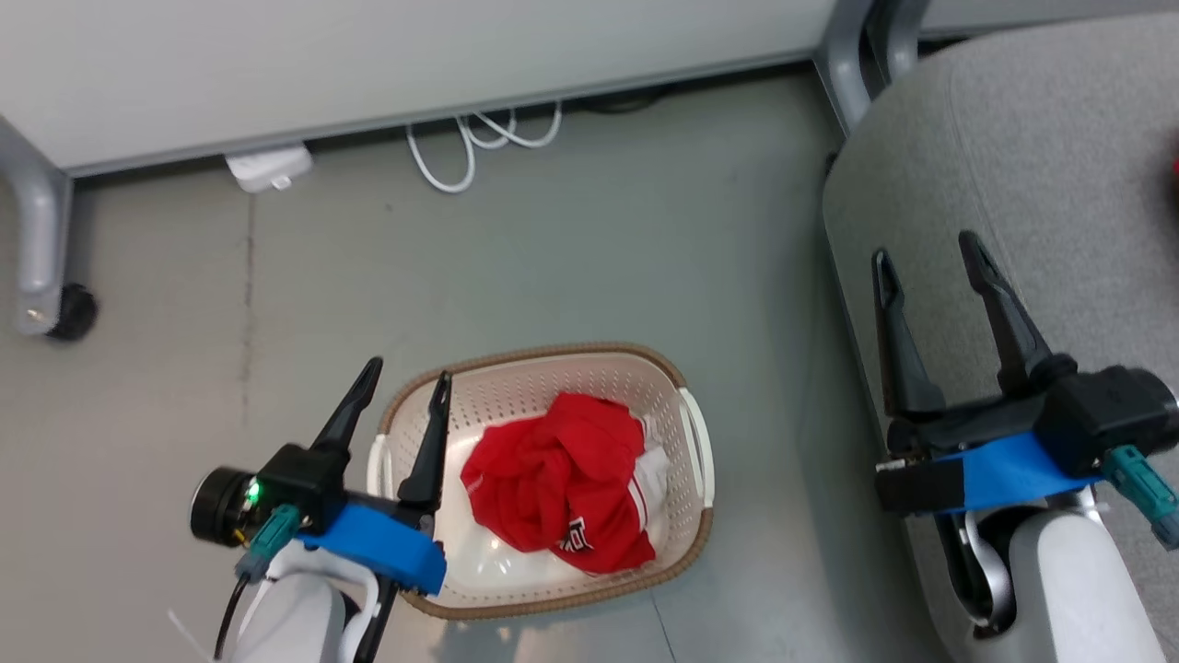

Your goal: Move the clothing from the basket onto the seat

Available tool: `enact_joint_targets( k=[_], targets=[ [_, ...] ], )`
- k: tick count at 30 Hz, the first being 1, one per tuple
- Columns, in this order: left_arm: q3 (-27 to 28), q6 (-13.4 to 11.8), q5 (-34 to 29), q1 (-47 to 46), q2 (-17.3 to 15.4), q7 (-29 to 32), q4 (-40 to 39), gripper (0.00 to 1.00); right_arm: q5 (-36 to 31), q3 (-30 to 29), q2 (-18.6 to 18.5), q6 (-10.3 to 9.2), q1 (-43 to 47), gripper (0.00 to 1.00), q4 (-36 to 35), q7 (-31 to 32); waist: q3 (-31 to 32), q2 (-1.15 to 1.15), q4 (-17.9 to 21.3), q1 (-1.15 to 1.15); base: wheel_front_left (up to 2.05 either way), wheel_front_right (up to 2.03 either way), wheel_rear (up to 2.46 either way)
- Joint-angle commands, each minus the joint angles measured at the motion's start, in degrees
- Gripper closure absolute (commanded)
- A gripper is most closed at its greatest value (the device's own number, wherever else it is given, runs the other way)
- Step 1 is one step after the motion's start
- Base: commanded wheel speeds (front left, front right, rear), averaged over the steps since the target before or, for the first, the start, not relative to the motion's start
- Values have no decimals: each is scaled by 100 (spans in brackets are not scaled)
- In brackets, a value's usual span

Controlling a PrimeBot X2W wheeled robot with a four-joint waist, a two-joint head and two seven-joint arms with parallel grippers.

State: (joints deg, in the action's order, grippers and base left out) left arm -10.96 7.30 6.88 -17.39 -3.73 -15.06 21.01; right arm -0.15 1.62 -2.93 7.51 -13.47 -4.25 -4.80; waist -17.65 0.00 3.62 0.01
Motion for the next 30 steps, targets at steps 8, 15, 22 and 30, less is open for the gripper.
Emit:
enact_joint_targets(
  k=[8,15,22,30],
  targets=[
    [-1076,21,63,-1452,-322,-17,1299,0,120,179,10,-4,-910,0,165,-358,-2038,0,999,-1,0,0,0],
    [-1577,15,326,-2302,-479,-7,2603,0,332,342,11,-4,-1234,0,265,-630,-2697,0,1320,-1,0,0,0],
    [-1339,-98,637,-2773,-559,243,3714,0,620,625,10,-4,-1428,0,449,-839,-3129,0,1663,-1,0,0,0],
    [-1037,-214,968,-3097,-696,410,4398,0,875,905,10,-4,-1519,0,702,-994,-3468,0,1962,-1,0,0,0]
  ],
)
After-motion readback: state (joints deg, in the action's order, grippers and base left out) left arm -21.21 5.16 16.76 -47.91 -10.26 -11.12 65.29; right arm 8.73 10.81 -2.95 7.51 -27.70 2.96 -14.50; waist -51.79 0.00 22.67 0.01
